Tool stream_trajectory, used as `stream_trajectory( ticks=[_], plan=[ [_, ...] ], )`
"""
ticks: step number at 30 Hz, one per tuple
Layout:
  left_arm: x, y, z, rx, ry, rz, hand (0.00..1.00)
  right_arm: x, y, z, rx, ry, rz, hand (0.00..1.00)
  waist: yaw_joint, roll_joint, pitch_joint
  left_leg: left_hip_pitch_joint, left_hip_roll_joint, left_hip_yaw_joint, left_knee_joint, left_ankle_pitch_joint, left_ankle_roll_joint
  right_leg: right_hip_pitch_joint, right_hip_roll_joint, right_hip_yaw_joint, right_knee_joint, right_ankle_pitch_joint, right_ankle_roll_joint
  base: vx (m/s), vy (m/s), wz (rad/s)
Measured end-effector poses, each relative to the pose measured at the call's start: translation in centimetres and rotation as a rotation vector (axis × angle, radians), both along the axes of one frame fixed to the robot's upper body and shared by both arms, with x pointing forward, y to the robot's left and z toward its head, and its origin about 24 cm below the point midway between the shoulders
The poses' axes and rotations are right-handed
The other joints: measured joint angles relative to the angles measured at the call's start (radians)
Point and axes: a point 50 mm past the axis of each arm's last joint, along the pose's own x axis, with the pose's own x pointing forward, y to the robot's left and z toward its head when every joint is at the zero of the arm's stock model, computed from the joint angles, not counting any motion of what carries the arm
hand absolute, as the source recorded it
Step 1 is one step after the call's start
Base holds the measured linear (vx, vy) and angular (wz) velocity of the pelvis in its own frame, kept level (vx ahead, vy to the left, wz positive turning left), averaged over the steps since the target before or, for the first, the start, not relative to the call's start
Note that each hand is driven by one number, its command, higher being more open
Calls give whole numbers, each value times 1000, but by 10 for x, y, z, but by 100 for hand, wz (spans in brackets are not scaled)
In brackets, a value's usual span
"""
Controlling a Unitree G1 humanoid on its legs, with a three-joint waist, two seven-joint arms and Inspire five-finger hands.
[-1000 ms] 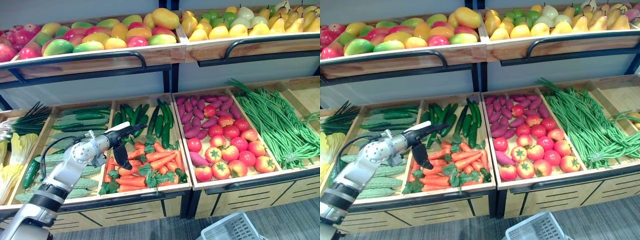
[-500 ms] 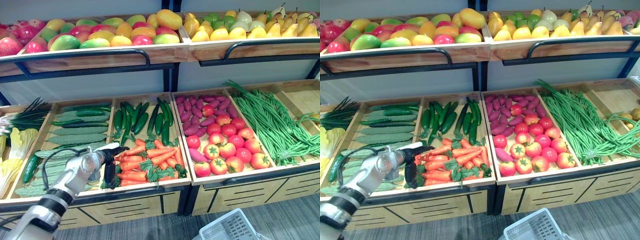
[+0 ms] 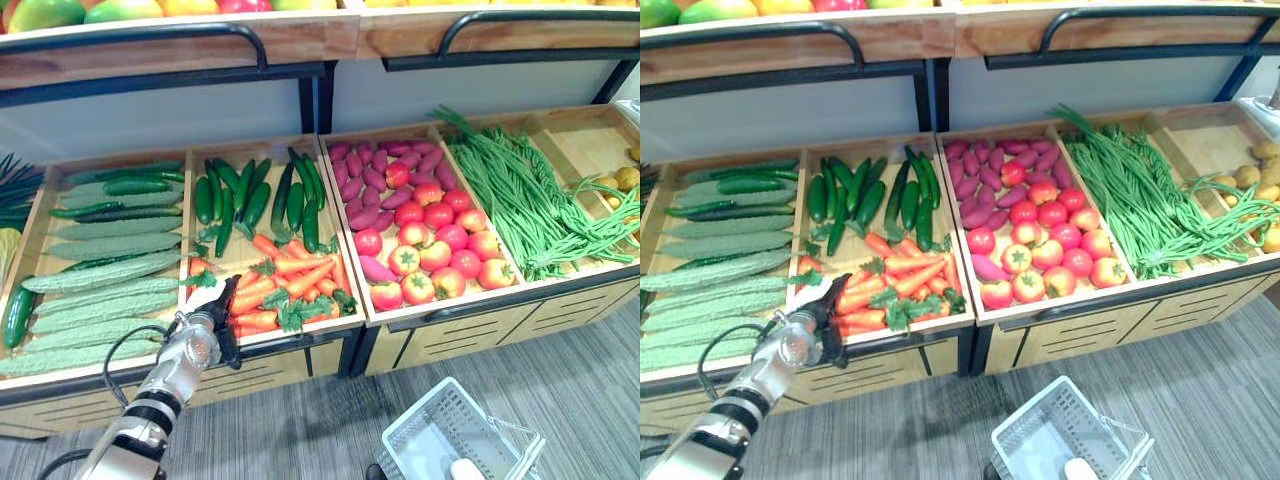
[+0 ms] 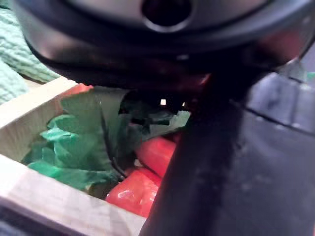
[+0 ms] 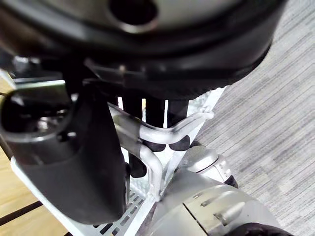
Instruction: Pick vegetable in the basket
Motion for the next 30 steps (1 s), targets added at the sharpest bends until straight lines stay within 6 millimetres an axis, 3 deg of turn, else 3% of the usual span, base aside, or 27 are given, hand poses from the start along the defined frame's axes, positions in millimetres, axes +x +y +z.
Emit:
stream_trajectory(
  ticks=[5,13,21,26,30],
  plan=[
    [17,-9,23,-12,-70,-16,100,15,5,3,-14,-30,101,0,18,-37,35,-27,0,67,6,16,5,-12,-19,2,-42,43,17,-128,0,4],
    [25,-15,34,-49,-90,-31,100,23,8,5,-16,-53,133,0,18,-67,51,-27,-38,77,-13,31,23,-10,-50,11,-68,79,30,-86,36,0],
    [39,-26,50,-91,10,-136,100,22,9,5,-7,-50,134,0,16,-71,53,6,-58,82,-42,46,33,5,-59,22,-69,82,34,-11,22,-3],
    [44,-39,66,-121,26,-232,100,18,11,4,11,-38,107,0,-5,-72,52,39,-68,83,-49,48,35,34,-63,26,-73,81,37,4,9,-2],
    [55,-58,113,-151,-106,-325,100,15,12,2,25,-32,79,0,-25,-70,50,43,-69,82,-50,48,34,38,-63,26,-74,80,38,0,0,0]
  ],
)
